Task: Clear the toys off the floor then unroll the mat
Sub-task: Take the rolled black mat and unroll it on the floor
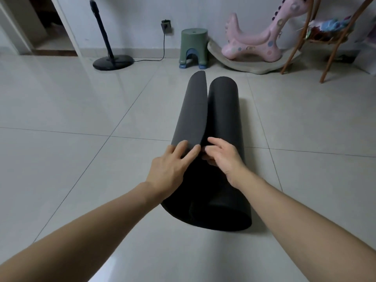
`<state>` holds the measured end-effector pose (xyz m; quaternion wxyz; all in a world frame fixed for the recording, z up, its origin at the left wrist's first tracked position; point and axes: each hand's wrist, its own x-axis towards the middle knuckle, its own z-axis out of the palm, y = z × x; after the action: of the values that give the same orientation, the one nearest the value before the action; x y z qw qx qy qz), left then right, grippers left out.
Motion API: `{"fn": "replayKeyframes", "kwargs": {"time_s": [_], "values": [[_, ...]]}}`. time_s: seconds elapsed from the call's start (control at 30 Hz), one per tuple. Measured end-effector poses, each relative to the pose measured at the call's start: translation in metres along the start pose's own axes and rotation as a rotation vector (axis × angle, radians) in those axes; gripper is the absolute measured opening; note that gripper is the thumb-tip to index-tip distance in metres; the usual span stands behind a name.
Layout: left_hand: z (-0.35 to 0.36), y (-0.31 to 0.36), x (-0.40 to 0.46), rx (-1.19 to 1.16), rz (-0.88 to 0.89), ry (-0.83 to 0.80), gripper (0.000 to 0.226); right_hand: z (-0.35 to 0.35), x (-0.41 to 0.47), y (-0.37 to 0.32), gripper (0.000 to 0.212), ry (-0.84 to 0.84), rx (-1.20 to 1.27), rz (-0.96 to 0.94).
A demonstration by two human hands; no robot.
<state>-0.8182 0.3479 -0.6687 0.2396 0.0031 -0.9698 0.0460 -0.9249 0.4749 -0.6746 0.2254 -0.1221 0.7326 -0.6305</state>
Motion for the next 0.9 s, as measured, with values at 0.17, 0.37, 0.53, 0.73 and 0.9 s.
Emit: {"fn": "replayKeyframes", "kwargs": {"time_s": [0.17,0.37,0.53,0.73,0.9], "values": [[0.024,-0.071,-0.042,0.1,-0.386,-0.381,0.061,0.013,-0.002,0.032,0.051,-0.21,-1.006,-0.086],[0.052,-0.116,-0.09,0.128,-0.822,-0.945,0.068,0.023,-0.005,0.058,0.048,-0.338,-1.261,-0.147],[0.084,-0.09,-0.073,0.135,-0.324,-0.846,0.07,0.014,-0.01,0.065,0.053,-0.347,-1.362,-0.174],[0.108,0.016,-0.022,-0.646,-0.247,-0.87,0.07,-0.044,-0.017,0.059,0.041,-0.182,-1.234,-0.16],[0.107,0.082,0.01,-0.731,-0.032,-0.838,0.081,-0.116,-0.025,0.058,0.026,0.109,-1.158,0.126]]}}
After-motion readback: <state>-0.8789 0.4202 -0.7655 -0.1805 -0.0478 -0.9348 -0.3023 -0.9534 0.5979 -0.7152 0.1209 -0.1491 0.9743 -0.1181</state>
